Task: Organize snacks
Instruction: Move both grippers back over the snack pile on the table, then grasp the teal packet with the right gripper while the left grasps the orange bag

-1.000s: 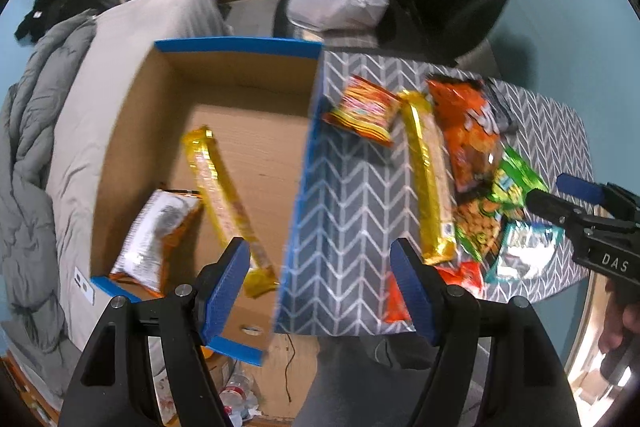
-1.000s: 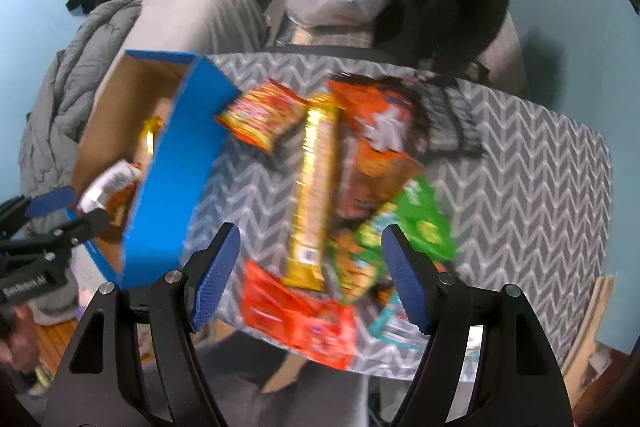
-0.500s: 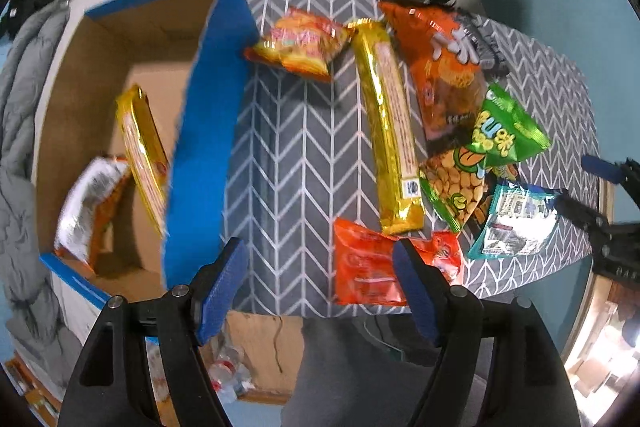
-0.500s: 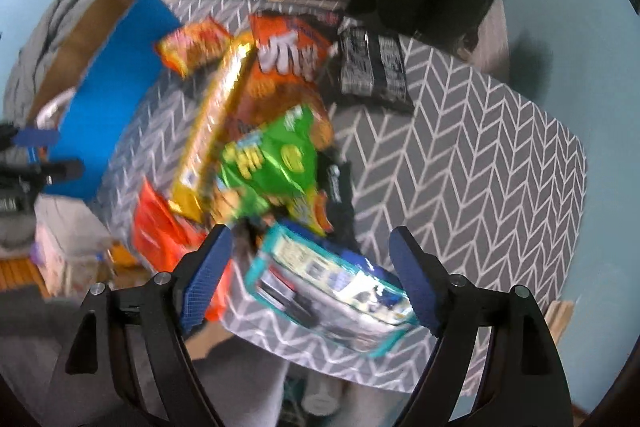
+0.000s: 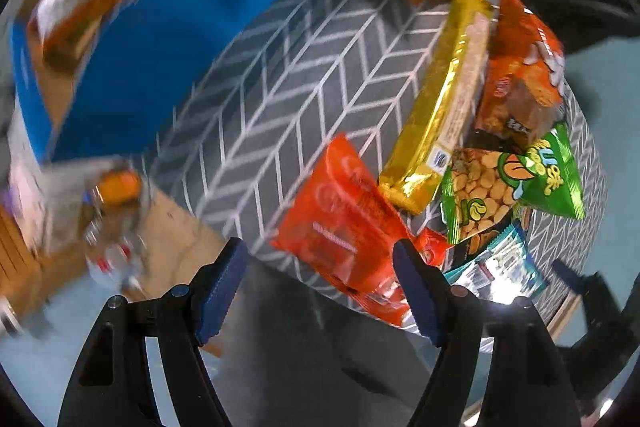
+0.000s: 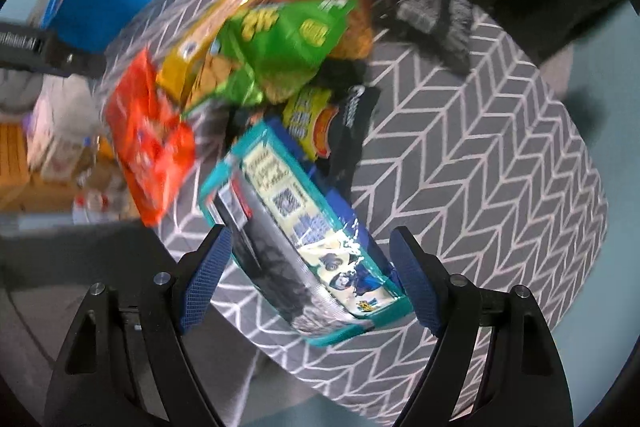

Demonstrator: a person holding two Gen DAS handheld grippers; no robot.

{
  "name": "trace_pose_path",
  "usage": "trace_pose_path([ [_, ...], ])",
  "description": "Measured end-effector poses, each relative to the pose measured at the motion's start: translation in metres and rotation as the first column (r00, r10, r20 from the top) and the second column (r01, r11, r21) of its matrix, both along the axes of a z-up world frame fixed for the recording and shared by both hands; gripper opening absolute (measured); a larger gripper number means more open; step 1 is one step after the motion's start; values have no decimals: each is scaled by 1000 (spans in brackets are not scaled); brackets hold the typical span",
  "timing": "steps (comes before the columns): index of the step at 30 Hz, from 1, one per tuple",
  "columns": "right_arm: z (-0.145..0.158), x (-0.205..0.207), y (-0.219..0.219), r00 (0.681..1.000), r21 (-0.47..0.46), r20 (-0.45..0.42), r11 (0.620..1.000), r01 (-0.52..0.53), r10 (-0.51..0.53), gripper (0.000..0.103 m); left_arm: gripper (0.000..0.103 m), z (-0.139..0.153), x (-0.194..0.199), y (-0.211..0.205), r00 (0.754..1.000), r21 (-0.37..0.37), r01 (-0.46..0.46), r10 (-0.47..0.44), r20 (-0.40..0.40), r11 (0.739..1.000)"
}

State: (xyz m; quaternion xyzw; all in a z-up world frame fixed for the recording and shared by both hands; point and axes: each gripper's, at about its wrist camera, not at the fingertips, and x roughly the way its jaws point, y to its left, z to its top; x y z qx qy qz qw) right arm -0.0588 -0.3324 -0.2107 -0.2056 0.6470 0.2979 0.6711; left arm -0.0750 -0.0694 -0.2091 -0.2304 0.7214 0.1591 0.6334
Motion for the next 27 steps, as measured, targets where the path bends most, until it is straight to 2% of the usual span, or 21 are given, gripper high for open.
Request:
trace_pose_path([
  [5, -14, -9, 5, 993, -16, -7, 993, -120, 120, 82, 77, -11, -20, -5, 995, -22, -99, 98, -14, 995],
  [10, -28, -20, 11, 979, -36, -8, 979, -203, 203, 82, 77, -21, -32, -13, 988, -30, -153, 152, -23, 988],
  [20, -50, -50, 26, 969, -37, 1, 968, -247, 247, 85, 77, -33, -31, -12, 961, -44, -276, 276, -6, 960],
  [22, -56, -58, 32, 963, -59, 10, 962, -268, 269, 85, 81, -39, -34, -10, 954, -54, -301, 301, -7, 952],
  [27, -70, -77, 47, 954, -131, 60, 950, -284, 293, 85, 82, -49, -41, -5, 926, -83, -376, 376, -16, 923],
])
